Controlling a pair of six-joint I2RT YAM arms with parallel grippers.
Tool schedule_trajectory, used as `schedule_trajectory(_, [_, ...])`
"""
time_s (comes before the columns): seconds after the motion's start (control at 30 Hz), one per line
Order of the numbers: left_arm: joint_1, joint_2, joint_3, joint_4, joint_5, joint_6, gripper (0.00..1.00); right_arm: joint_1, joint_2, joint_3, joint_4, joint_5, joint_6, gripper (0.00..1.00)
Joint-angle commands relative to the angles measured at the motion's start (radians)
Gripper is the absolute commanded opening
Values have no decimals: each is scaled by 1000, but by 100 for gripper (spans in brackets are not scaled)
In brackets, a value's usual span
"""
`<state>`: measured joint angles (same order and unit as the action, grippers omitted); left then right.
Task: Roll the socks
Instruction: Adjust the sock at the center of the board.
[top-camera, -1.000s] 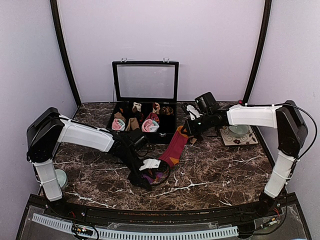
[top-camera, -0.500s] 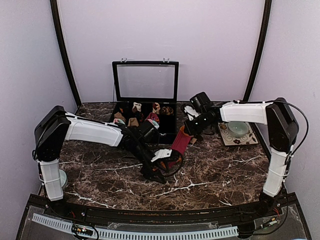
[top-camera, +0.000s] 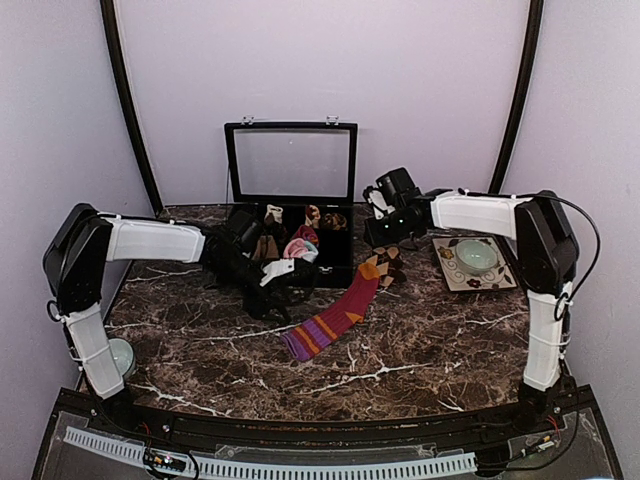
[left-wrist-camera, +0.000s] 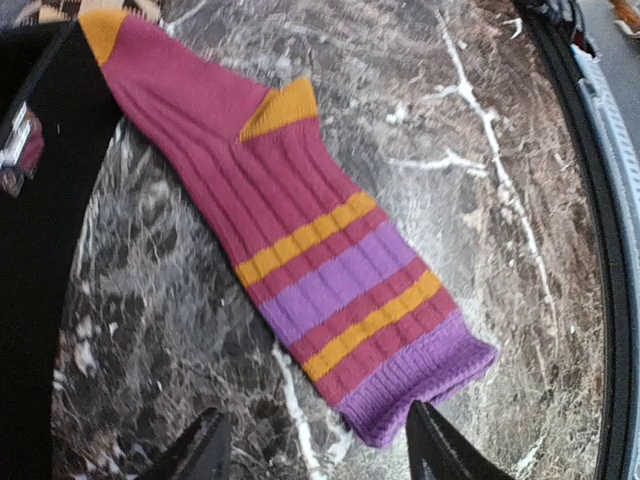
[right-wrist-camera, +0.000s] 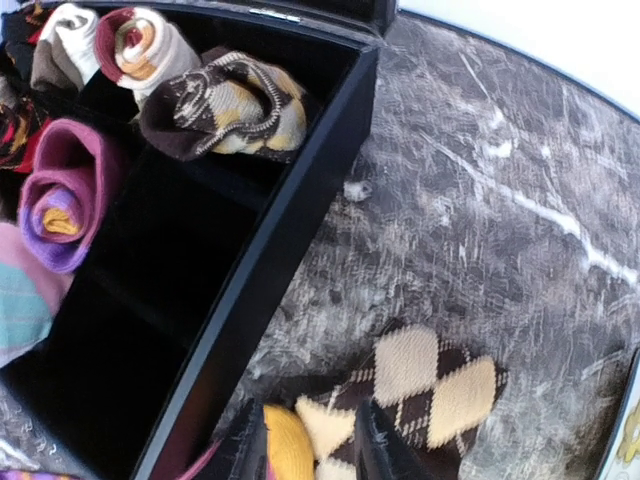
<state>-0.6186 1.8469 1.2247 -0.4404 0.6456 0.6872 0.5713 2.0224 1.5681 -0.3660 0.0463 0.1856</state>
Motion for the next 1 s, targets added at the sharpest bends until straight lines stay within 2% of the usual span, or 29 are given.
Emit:
schedule_trajectory(0.0, [-27, -41, -108, 126, -162, 6, 58, -4, 76, 64, 22, 60, 54, 25])
schedule_trajectory(0.2, [-78, -17, -189, 250, -273, 6, 56, -4, 144, 113, 22, 88, 80, 17])
schedule_trajectory(0.37, [-156, 15, -200, 241, -360, 64, 57, 4, 208, 179, 14, 38, 90, 15])
schedule_trajectory(0.73, [-245, 7, -196, 142, -211, 115, 58, 62, 338, 386, -17, -67, 105, 11])
schedule_trajectory(0.83, [-264, 24, -181, 137, -180, 123, 58, 61, 310, 363, -14, -62, 112, 11])
schedule_trajectory(0.97, [-283, 49, -153, 161, -152, 110, 58, 40, 204, 254, 19, -55, 115, 14])
